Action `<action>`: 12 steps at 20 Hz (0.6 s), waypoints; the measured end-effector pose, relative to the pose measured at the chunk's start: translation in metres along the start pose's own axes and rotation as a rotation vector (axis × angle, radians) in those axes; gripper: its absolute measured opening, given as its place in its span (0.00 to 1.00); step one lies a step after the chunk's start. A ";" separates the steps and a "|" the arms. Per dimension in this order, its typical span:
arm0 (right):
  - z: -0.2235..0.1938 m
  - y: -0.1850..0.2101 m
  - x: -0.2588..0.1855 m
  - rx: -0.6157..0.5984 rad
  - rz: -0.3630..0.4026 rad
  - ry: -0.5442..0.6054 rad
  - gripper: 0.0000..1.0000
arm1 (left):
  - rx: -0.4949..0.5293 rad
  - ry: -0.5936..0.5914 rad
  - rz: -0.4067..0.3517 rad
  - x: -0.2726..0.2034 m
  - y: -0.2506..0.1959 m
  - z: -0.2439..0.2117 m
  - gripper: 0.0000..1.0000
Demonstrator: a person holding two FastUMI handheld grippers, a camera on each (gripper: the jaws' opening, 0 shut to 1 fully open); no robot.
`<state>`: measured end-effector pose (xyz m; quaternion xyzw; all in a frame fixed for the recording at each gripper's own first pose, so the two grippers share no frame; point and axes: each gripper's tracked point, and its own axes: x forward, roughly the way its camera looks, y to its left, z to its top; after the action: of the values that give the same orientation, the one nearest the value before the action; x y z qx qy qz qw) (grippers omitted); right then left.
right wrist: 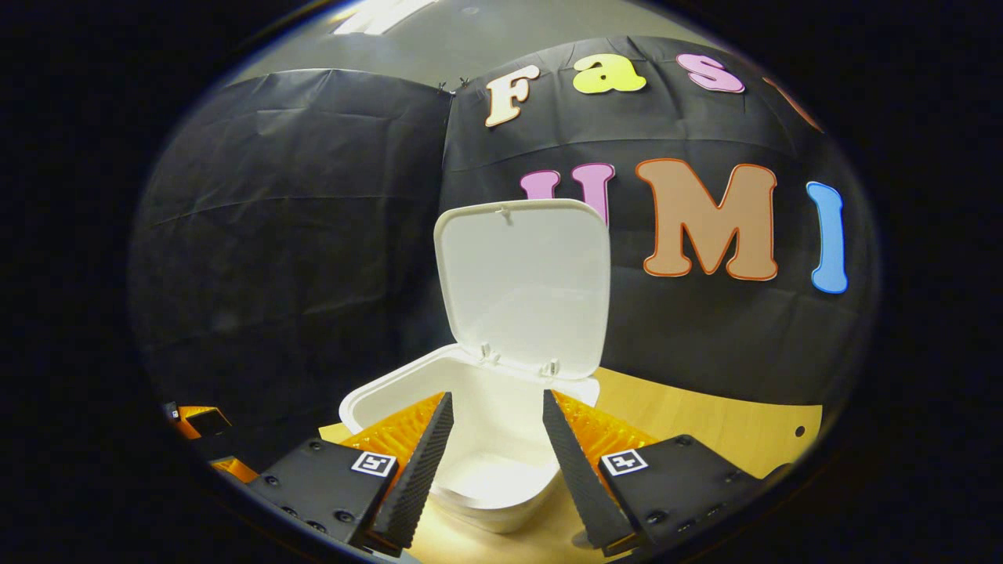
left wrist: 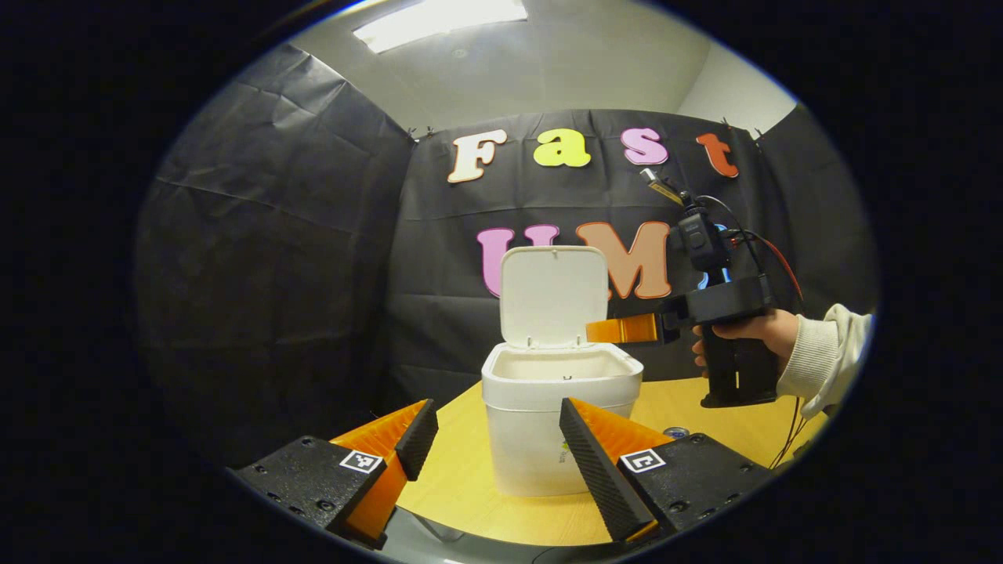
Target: Press the lid of the desktop garbage bin to open it, pick up the crumpled paper on the desktop and throw it into the bin, then pick up the pop can on the desktop and drop it into the bin, and finally close the garbage bin lid.
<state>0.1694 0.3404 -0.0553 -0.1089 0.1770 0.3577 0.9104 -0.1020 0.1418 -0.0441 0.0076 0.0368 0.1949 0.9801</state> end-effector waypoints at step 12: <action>-0.001 -0.122 -0.134 0.103 -0.307 -0.084 0.98 | 0.020 -0.006 -0.389 0.028 -0.146 -0.021 0.94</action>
<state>0.1619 0.1695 0.0060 -0.0729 0.1381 0.2092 0.9653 -0.0222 0.0171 -0.0710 0.0105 0.0366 0.0013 0.9993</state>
